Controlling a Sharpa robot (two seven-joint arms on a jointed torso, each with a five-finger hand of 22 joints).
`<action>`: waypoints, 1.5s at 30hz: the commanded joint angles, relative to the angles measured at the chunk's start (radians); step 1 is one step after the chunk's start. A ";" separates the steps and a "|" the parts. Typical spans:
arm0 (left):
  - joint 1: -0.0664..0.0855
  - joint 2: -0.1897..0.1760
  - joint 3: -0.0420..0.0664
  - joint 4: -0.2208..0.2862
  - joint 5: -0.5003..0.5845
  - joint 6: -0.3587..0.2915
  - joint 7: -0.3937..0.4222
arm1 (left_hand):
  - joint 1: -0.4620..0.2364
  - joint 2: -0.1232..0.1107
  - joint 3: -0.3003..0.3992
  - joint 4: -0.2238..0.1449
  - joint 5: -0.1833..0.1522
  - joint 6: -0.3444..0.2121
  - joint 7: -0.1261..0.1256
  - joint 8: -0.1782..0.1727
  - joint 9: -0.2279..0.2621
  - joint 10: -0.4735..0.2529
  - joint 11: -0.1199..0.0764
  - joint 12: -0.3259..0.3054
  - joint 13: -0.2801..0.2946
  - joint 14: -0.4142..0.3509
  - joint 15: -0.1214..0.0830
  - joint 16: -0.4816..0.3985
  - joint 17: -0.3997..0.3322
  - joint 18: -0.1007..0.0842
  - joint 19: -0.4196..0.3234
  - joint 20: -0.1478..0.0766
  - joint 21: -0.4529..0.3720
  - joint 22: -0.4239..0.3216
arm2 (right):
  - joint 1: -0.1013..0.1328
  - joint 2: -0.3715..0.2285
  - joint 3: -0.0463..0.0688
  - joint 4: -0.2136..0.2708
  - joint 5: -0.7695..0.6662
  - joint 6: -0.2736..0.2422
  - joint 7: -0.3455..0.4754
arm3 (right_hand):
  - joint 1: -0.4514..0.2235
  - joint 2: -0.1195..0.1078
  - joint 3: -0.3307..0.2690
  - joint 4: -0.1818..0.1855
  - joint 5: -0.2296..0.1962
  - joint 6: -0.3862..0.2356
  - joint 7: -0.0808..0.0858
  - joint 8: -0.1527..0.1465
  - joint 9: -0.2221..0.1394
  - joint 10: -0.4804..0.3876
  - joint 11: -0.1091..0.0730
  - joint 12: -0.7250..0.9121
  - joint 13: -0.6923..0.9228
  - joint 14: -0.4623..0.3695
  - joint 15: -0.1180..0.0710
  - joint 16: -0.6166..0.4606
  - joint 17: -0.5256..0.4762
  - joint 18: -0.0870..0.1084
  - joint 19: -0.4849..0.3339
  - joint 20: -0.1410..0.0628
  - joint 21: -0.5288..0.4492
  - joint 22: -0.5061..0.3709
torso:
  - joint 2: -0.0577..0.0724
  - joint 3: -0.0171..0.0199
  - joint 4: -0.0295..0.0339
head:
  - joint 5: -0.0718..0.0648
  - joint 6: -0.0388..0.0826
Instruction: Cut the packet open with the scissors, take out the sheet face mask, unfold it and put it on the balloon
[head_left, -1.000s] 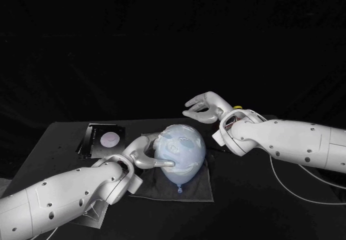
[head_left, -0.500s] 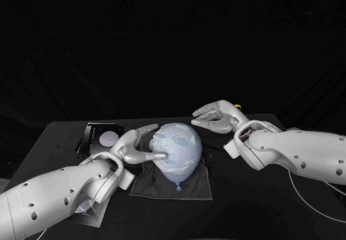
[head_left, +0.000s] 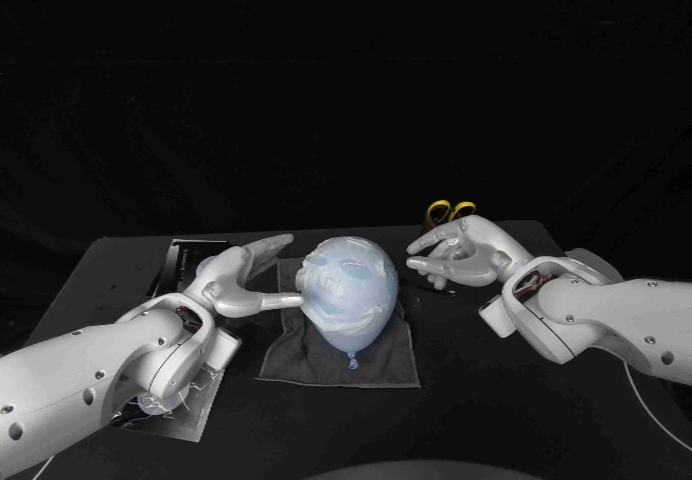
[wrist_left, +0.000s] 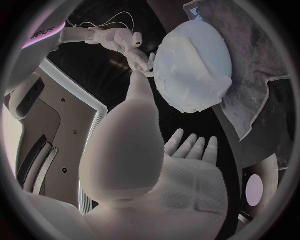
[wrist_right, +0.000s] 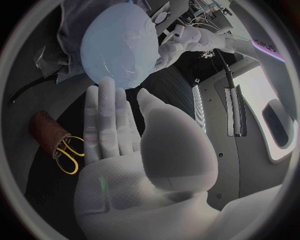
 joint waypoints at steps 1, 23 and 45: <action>0.003 -0.012 0.003 0.011 0.011 0.030 0.030 | -0.005 0.002 -0.005 0.000 0.002 0.019 0.142 0.006 0.006 0.017 0.002 0.003 0.003 0.012 0.004 0.005 0.003 -0.018 -0.008 0.001 -0.005 -0.001 | -0.024 -0.015 -0.004 0.027 -0.050 -0.012 -0.057 | -0.011 -0.015 -0.027 0.022 0.002 0.026 -0.030 0.040 0.024 0.076 -0.031 0.063 0.076 0.055 -0.034 0.157 0.104 0.015 0.075 -0.036 0.055 0.029 | -0.005 -0.0013 -0.0002 | -0.002 -0.012; 0.064 0.120 0.018 -0.074 -0.287 0.096 -0.019 | -0.020 0.005 -0.002 -0.001 -0.001 0.140 -0.005 0.051 0.049 0.119 -0.141 0.007 0.009 0.008 -0.023 0.002 0.004 -0.018 -0.010 0.001 -0.004 -0.001 | -0.169 0.064 -0.012 0.061 -0.220 -0.044 -0.375 | -0.181 0.109 -0.316 0.078 0.018 0.042 -0.132 0.428 0.332 0.122 -0.117 1.176 1.252 0.080 -0.104 1.032 1.037 -0.045 0.170 -0.107 0.627 0.606 | -0.006 -0.0007 -0.0077 | 0.002 -0.056; 0.065 0.248 0.012 -0.180 -0.449 0.102 -0.050 | -0.014 0.003 -0.005 -0.001 -0.003 0.110 -0.042 0.042 0.042 0.058 -0.185 0.003 0.005 -0.051 -0.055 -0.006 -0.009 -0.016 -0.017 -0.001 -0.006 -0.002 | -0.187 0.134 -0.011 0.052 -0.259 -0.046 -0.438 | -0.200 0.149 -0.431 0.079 -0.001 0.034 -0.145 0.492 0.380 0.133 -0.127 1.236 1.305 0.087 -0.113 1.060 1.083 -0.050 0.173 -0.115 0.661 0.653 | -0.006 -0.0004 -0.0113 | 0.013 -0.053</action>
